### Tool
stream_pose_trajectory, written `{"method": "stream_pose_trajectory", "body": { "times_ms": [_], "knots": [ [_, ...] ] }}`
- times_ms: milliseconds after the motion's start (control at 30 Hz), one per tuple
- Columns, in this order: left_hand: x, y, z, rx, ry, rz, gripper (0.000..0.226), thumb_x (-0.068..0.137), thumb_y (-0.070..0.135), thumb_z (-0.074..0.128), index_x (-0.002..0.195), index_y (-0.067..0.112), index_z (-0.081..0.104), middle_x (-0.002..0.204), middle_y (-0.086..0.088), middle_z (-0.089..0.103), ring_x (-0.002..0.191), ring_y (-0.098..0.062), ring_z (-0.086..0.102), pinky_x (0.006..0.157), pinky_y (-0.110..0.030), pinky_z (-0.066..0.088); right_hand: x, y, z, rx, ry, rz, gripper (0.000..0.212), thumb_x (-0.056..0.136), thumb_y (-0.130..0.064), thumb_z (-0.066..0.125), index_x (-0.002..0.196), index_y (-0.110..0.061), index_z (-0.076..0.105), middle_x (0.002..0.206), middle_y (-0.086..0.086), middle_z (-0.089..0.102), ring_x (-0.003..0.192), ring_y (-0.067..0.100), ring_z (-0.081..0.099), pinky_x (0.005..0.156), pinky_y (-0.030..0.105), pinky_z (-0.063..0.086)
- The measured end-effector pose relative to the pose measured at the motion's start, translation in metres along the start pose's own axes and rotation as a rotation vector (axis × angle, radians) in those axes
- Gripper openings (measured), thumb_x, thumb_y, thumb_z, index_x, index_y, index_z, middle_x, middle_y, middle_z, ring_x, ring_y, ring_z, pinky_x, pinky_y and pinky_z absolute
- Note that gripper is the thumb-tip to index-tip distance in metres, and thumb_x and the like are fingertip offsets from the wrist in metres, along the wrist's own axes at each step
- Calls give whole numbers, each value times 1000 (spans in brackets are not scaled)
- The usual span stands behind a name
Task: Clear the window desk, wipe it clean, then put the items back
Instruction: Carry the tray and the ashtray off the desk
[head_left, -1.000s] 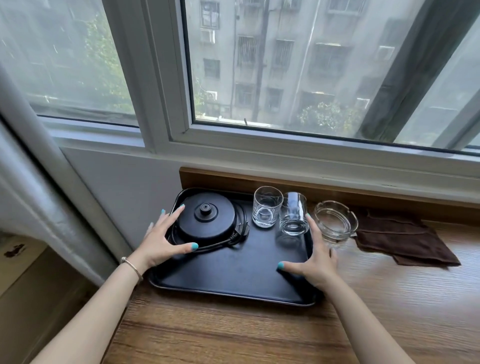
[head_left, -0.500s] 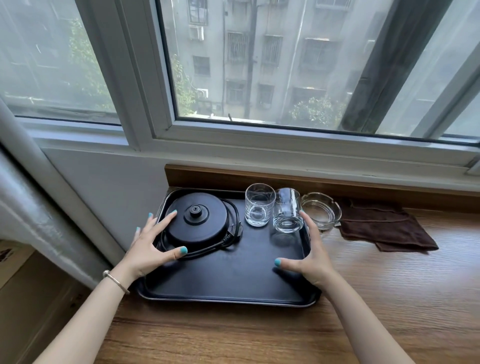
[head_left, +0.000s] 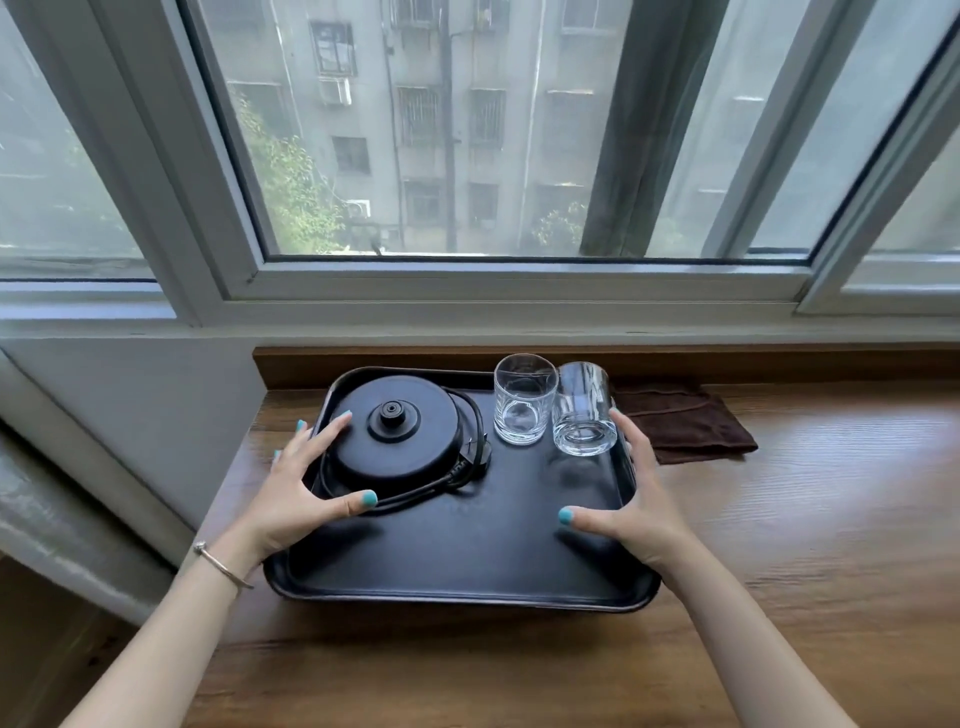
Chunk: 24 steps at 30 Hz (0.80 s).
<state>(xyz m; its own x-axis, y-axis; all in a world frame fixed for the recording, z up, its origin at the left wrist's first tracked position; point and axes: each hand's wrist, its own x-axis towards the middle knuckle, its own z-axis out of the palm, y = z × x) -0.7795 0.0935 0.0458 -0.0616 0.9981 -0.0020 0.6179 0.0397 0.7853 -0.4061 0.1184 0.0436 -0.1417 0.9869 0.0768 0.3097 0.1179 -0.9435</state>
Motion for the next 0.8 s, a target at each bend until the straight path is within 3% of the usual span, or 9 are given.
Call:
{"method": "stream_pose_trajectory", "body": {
  "times_ms": [100,300,500,700,800],
  "knots": [
    [0,20,16,-27,-19,35,95,50,62,80,129,66,27,157,7,23,146,-3,-3,122,-45,6,-16,3,-28,8,44,1,119,54,-9,97,146,-44,30,153,-6,37,141,9,35,118,38,31],
    [4,64,60,-29,-91,110,98,55,51,85,133,61,28,157,3,24,146,-3,-2,121,-41,8,-48,13,-85,-6,126,2,118,54,-7,96,144,-46,31,151,-9,39,141,8,35,118,37,31],
    [10,111,113,-72,-175,177,95,54,50,86,132,57,33,157,2,25,147,-7,-1,119,-37,11,-78,30,-146,28,218,6,119,52,0,96,148,-32,32,150,-4,42,139,13,40,118,44,32],
    [13,155,173,-93,-249,219,99,47,49,90,128,62,35,156,0,26,147,-8,3,116,-32,14,-109,47,-208,35,304,32,123,38,-36,95,145,-41,35,149,-8,44,139,10,40,118,46,32],
    [15,182,205,-93,-290,257,101,44,57,89,129,60,35,155,0,29,147,-7,5,116,-30,14,-126,56,-243,15,351,38,120,36,-42,95,140,-49,36,148,-11,45,138,5,40,119,42,31]
  ]
}}
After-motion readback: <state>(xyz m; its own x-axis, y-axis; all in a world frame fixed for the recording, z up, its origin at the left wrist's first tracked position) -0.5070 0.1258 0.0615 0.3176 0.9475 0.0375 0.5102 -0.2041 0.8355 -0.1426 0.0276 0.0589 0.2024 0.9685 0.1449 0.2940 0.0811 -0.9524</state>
